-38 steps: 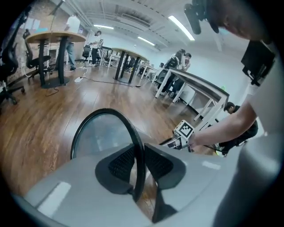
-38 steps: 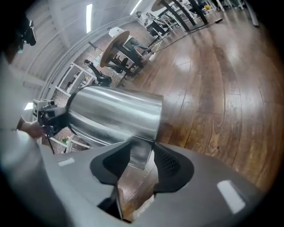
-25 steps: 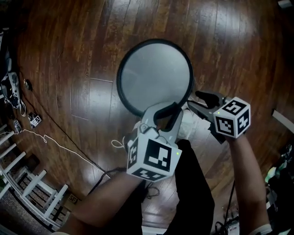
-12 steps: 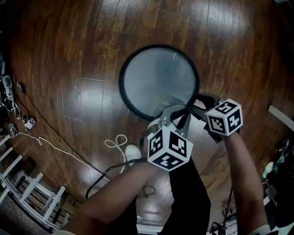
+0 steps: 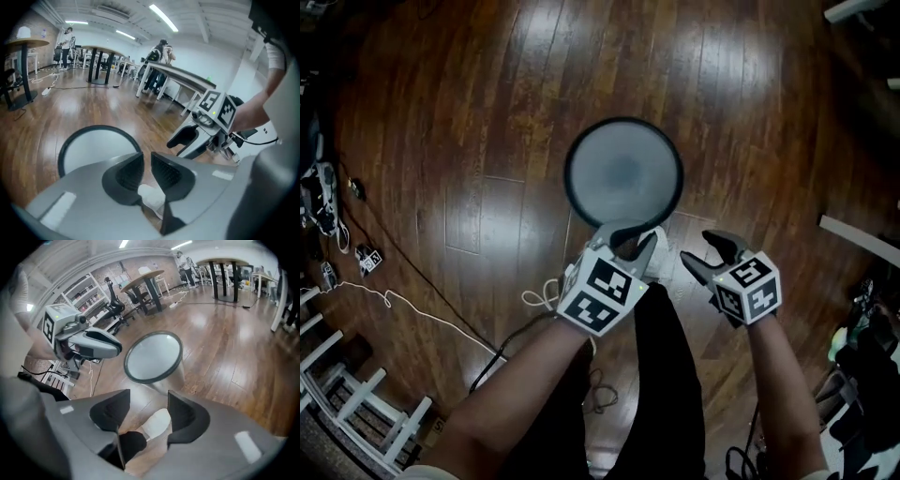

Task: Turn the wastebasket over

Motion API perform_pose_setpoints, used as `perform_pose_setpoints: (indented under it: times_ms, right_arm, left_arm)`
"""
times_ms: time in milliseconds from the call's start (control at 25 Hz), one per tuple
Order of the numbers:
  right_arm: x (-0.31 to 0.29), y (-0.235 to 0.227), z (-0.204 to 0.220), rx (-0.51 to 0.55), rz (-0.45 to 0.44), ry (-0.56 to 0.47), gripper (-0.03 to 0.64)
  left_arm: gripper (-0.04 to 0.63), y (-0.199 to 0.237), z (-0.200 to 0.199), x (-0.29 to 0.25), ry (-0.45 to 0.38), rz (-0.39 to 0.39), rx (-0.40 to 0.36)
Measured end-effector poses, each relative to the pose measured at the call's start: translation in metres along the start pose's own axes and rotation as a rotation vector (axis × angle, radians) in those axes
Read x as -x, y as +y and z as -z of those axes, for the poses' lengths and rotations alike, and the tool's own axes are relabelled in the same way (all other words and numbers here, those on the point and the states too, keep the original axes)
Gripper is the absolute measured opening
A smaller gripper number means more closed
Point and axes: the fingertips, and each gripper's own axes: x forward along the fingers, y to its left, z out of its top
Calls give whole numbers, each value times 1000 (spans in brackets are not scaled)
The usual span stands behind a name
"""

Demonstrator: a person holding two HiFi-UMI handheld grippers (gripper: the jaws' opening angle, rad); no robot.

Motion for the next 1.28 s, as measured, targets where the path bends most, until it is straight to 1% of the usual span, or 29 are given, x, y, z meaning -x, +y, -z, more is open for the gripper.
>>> perform_pose_setpoints:
  times_ms: [80,160,280,400,480,600,720,840,960,1040,1120,1200,1280]
  right_arm:
    - [34,34,-6,-1,25,-44,255]
    - [72,64,-18,4,58,-106,255]
    - [138,116,-33,-3,95,-215,253]
    - [197,180,-24,-22,101,-282,253]
    - [231,215,-15,-20,108,-313,253]
    - [278,257,-6,4,120,-360,253]
    - [325,301,24,47,116,-377,253]
    - [368,325,48,135,127,-449,253]
    - [415,344,86,202,153,-503,253]
    - [444,354,111,239,172,-534,253]
    - [472,365,136,264,182,-557,253]
    - [497,376,162,270,185,-582,253]
    - [519,386,183,281,193,-613,253]
  left_arm:
    - [54,-11,-9,46,-36,26,2]
    - [52,-20,-24,91,-85,49,-16]
    - [52,-42,-54,163,-154,85,-70]
    - [54,-78,-67,243,-201,102,-120]
    - [52,-100,-69,290,-231,101,-146]
    - [53,-130,-67,349,-256,75,-202]
    - [52,-183,-45,401,-295,80,-225]
    - [54,-231,-31,433,-363,46,-266]
    - [52,-287,-14,453,-416,23,-271]
    - [54,-326,-3,463,-438,17,-289]
    - [54,-366,6,471,-459,19,-296]
    - [54,-403,16,477,-480,29,-287]
    - [54,-432,24,483,-494,34,-282]
